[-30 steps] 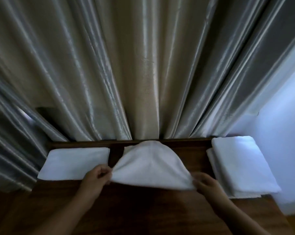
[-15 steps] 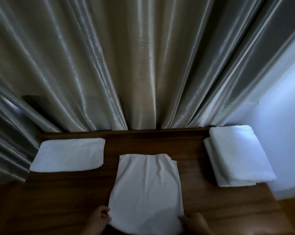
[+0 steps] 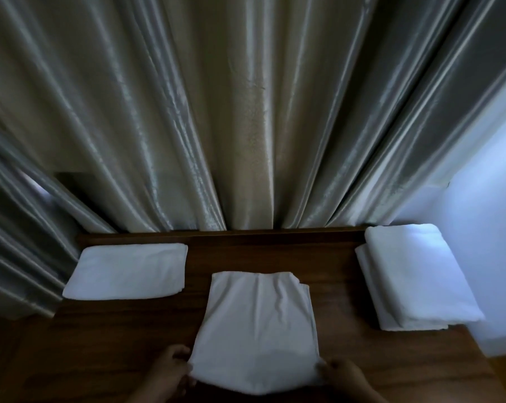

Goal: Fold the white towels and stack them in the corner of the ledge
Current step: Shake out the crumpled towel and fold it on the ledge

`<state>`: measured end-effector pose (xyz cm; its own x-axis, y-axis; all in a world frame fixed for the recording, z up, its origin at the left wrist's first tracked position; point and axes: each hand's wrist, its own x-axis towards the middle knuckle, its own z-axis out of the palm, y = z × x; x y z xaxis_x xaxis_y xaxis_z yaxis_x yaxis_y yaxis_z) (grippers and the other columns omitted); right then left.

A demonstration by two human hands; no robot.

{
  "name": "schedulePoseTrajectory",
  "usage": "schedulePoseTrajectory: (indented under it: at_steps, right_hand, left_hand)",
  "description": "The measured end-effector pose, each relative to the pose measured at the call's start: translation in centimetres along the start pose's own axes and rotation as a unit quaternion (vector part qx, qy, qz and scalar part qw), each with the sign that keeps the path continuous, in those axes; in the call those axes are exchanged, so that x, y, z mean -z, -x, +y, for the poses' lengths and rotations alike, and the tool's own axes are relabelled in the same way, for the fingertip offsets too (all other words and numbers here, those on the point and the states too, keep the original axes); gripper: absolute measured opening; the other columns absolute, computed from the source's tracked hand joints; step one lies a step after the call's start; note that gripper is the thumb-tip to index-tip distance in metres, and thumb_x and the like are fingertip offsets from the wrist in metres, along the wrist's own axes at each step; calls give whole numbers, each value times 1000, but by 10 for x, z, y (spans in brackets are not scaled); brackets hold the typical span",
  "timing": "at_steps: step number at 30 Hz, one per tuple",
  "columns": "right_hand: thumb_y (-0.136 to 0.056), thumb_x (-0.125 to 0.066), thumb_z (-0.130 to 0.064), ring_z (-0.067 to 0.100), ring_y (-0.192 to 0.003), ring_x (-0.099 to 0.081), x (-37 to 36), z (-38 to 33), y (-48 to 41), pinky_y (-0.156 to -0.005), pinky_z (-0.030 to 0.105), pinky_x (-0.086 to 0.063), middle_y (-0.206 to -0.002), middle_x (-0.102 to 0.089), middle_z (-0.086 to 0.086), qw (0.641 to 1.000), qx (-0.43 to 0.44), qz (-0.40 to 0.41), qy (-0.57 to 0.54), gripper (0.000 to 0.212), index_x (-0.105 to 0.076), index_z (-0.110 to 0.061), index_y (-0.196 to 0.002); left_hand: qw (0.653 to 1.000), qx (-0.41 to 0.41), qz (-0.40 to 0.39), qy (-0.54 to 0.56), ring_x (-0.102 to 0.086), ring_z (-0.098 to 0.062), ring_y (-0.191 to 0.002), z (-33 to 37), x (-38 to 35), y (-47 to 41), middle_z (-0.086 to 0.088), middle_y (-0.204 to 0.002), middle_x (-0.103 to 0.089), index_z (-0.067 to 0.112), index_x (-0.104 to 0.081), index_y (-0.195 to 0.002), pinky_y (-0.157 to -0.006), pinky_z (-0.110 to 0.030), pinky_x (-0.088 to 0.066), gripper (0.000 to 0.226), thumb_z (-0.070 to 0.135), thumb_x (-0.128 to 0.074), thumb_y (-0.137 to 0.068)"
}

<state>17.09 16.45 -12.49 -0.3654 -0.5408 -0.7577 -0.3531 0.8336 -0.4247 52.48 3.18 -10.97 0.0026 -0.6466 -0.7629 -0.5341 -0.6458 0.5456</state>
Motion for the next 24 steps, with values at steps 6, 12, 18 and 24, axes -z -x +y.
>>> schedulePoseTrajectory:
  at_steps: [6,12,18,24]
  right_hand:
    - [-90,-69,-30,21,-59,-62,115,-115,53,-57,34,-51,-62,-66,7,959,164,113,-202,25,-73,-10,-75]
    - [-87,-73,-30,15,-54,-56,185,-207,85,-52,24,-47,-67,-63,9,924,239,159,-253,27,-71,-4,-78]
    - [-91,-68,-28,15,-63,-53,204,-240,100,-52,23,-42,-75,-60,6,911,276,154,-266,18,-70,-15,-80]
    - [-89,-70,-30,20,-66,-52,175,-175,95,-64,33,-39,-68,-56,11,917,300,147,-217,37,-64,5,-80]
  left_hand:
    - [963,-175,5,205,-65,-30,-83,133,70,46,-15,-99,-65,16,-61,-111,-72,-38,-58,25,3,-59,-90]
    - [925,-311,47,213,-60,-14,-54,241,114,72,-9,-71,-61,13,-61,-100,-53,-25,-56,17,1,-62,-88]
    - [913,-345,69,205,-58,-15,-58,278,128,88,-10,-75,-61,17,-63,-95,-62,-29,-55,15,3,-63,-88]
    - [930,-334,49,149,-59,-21,-70,211,118,102,-11,-79,-62,9,-62,-104,-71,-37,-52,15,4,-61,-90]
